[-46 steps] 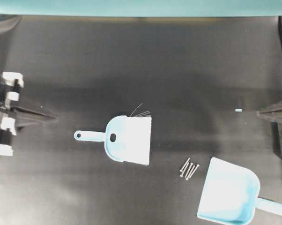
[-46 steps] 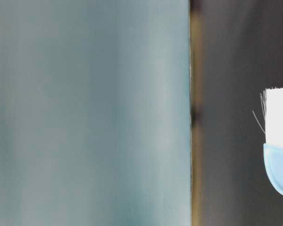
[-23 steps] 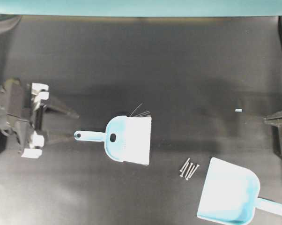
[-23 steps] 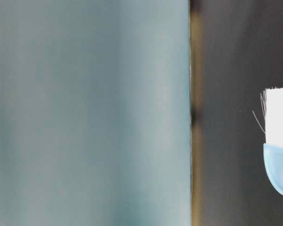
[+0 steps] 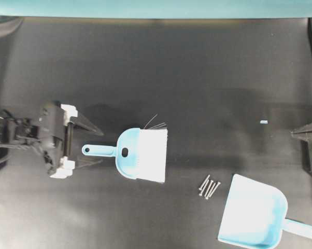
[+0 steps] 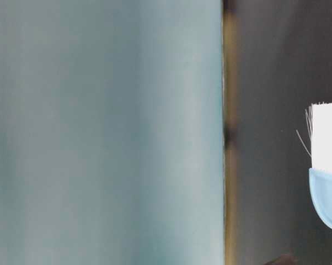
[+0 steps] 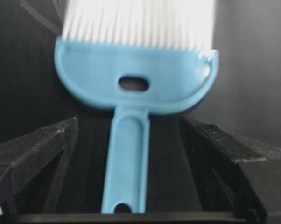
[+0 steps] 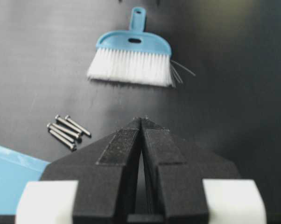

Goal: Hold the dustpan with a person, while the left arm uses a hand brush to gather the screws into the dustpan.
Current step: 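Move the left gripper toward the blue brush handle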

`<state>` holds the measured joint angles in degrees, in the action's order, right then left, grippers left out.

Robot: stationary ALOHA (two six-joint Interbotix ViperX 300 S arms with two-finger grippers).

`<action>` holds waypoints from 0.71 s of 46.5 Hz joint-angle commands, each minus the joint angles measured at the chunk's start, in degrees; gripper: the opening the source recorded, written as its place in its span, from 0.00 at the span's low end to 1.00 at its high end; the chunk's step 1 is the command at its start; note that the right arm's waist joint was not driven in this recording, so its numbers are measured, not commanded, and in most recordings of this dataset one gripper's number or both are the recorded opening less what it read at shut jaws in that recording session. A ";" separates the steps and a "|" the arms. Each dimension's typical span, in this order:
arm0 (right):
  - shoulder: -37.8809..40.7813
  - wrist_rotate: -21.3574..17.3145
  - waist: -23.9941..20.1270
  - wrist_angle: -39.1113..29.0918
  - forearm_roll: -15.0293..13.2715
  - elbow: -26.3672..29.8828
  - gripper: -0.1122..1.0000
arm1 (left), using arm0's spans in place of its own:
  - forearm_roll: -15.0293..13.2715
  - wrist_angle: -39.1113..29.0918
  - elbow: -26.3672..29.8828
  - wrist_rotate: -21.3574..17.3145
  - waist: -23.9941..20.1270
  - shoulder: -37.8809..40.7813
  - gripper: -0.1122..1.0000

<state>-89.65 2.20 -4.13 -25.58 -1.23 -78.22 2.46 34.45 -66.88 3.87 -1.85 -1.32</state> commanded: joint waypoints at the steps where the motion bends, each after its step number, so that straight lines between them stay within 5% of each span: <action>1: 0.35 0.35 0.00 0.53 -0.26 0.44 0.10 | 0.18 1.93 1.32 -0.35 -0.44 4.22 0.86; 25: 0.26 0.35 0.00 0.53 -0.18 0.44 0.10 | 0.18 1.76 3.08 -2.46 0.09 12.30 0.85; 33: 0.26 0.35 0.00 0.53 -0.18 0.35 0.10 | 0.18 0.53 3.25 -2.29 0.62 12.30 0.76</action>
<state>-89.65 2.20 -4.13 -25.66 -1.32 -78.22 2.46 36.65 -63.63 1.41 -1.85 9.84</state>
